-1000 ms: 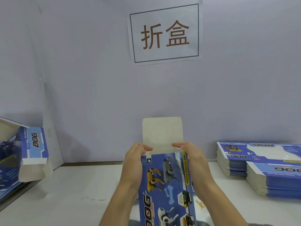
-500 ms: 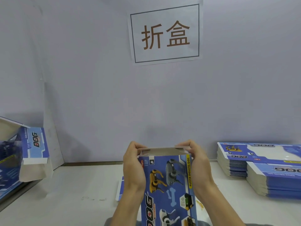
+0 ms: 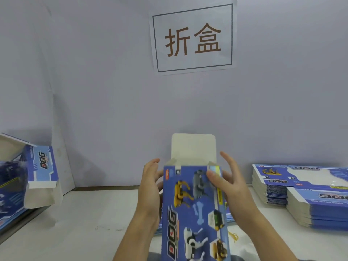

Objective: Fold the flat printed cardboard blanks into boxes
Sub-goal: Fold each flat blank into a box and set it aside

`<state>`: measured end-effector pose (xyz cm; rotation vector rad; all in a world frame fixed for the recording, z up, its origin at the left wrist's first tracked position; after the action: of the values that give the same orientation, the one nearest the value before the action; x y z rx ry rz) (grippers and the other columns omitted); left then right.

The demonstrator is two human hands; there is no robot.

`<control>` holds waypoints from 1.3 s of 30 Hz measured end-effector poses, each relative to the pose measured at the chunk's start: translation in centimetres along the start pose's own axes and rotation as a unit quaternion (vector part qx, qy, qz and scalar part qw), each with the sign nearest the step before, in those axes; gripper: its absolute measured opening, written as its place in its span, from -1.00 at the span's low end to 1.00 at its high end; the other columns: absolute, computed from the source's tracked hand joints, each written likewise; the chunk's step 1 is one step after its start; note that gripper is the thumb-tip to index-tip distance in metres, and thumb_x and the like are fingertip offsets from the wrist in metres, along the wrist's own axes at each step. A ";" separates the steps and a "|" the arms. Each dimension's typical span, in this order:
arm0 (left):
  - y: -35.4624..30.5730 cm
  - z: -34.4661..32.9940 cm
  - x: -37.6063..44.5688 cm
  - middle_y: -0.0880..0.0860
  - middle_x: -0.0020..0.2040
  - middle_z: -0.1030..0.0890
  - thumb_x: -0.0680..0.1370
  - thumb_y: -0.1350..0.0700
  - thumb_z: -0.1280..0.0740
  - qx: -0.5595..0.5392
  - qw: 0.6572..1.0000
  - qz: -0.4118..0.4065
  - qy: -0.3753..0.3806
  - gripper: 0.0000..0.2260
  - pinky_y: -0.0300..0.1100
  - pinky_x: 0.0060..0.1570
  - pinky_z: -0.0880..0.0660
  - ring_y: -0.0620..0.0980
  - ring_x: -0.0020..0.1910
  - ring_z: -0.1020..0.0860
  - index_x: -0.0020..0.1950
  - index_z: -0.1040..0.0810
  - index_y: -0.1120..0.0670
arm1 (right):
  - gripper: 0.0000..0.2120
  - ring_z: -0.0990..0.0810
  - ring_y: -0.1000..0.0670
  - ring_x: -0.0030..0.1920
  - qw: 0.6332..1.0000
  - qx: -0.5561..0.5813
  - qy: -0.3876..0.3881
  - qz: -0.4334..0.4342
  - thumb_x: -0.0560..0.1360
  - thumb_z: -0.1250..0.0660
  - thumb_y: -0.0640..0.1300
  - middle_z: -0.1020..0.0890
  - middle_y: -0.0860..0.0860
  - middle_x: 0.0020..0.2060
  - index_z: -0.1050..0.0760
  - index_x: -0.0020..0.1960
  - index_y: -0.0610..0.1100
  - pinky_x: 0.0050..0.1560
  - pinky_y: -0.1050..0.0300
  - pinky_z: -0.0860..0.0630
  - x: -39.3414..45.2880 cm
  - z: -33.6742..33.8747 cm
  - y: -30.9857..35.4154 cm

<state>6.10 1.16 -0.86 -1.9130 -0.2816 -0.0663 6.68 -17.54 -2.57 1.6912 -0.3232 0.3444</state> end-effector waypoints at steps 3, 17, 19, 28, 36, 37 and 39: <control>-0.7 0.2 0.0 0.04 0.07 -0.70 0.62 -0.08 -0.25 0.023 1.000 0.010 0.010 -0.78 0.31 0.16 -0.51 0.23 0.10 -0.65 0.19 -0.59 -0.07 | -0.53 -0.73 -0.10 -0.02 0.994 0.095 -0.025 -0.037 0.50 -0.34 -0.01 -0.74 -0.10 -0.05 -0.41 0.38 -0.08 -0.05 0.00 -0.64 0.4 0.1 2.2; -1.1 1.7 0.3 -0.02 -0.26 -0.72 0.59 0.25 -0.31 0.141 0.980 -0.002 0.144 -0.84 -0.31 -0.46 -0.54 -0.09 -0.35 -0.69 0.16 -0.54 0.12 | -0.62 -0.73 -0.01 -0.03 0.980 -0.039 0.132 -0.145 0.46 -0.29 0.25 -0.73 0.04 0.02 -0.55 0.22 0.16 -0.14 0.05 -0.67 -0.5 0.1 2.0; -0.8 1.0 0.3 -0.06 -0.26 -0.72 0.59 0.26 -0.30 0.159 0.973 0.002 0.168 -0.83 -0.33 -0.43 -0.53 -0.13 -0.34 -0.68 0.16 -0.55 0.10 | -0.78 -0.73 -0.05 -0.08 0.990 -0.064 0.051 -0.118 0.57 -0.33 0.05 -0.73 0.01 -0.04 -0.62 0.17 0.06 -0.19 0.01 -0.66 0.2 -0.1 1.6; -0.1 0.4 0.3 -0.05 -0.19 -0.72 0.58 0.26 -0.33 0.149 0.971 0.000 0.186 -0.79 -0.32 -0.37 -0.55 -0.10 -0.25 -0.69 0.21 -0.55 0.09 | -0.84 -0.70 -0.17 -0.20 0.993 -0.052 0.034 -0.102 0.53 -0.38 -0.27 -0.72 -0.18 -0.10 -0.68 -0.01 -0.06 -0.09 -0.18 -0.58 -0.2 0.1 1.9; 0.4 0.8 0.7 0.05 -0.19 -0.70 0.42 0.23 -0.46 0.096 0.974 -0.029 0.202 -0.77 -0.24 -0.34 -0.58 -0.02 -0.26 -0.68 0.07 -0.63 0.11 | -0.81 -0.64 -0.20 -0.28 0.993 0.011 0.035 -0.108 0.49 -0.39 -0.37 -0.71 -0.25 -0.15 -0.70 -0.11 -0.13 -0.10 -0.14 -0.47 -0.2 0.0 2.1; 0.4 0.9 0.8 0.07 -0.22 -0.69 0.39 0.22 -0.44 0.092 0.973 -0.028 0.208 -0.79 -0.24 -0.38 -0.56 -0.02 -0.30 -0.67 0.01 -0.64 0.12 | -0.79 -0.62 -0.19 -0.28 0.994 0.011 0.031 -0.104 0.48 -0.39 -0.40 -0.71 -0.23 -0.19 -0.70 -0.17 -0.14 -0.10 -0.12 -0.45 -0.1 0.0 2.0; 0.4 0.9 1.0 0.09 -0.30 -0.66 0.36 0.26 -0.44 0.102 0.970 -0.026 0.220 -0.87 -0.26 -0.46 -0.52 -0.04 -0.40 -0.63 -0.13 -0.67 0.10 | -0.74 -0.58 -0.17 -0.29 0.995 -0.001 0.023 -0.096 0.47 -0.38 -0.43 -0.68 -0.18 -0.30 -0.71 -0.26 -0.16 -0.14 -0.05 -0.44 0.1 0.0 1.8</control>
<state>7.12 1.98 -1.37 -1.6344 -0.0361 -0.4732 6.02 -17.76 -0.91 1.6934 -0.1257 0.2388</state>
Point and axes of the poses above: each hand's wrist, its own x-axis towards the middle knuckle, its own z-axis out of the back of the hand, y = z × x, the point moved 1 cm from there along x, towards the middle knuckle
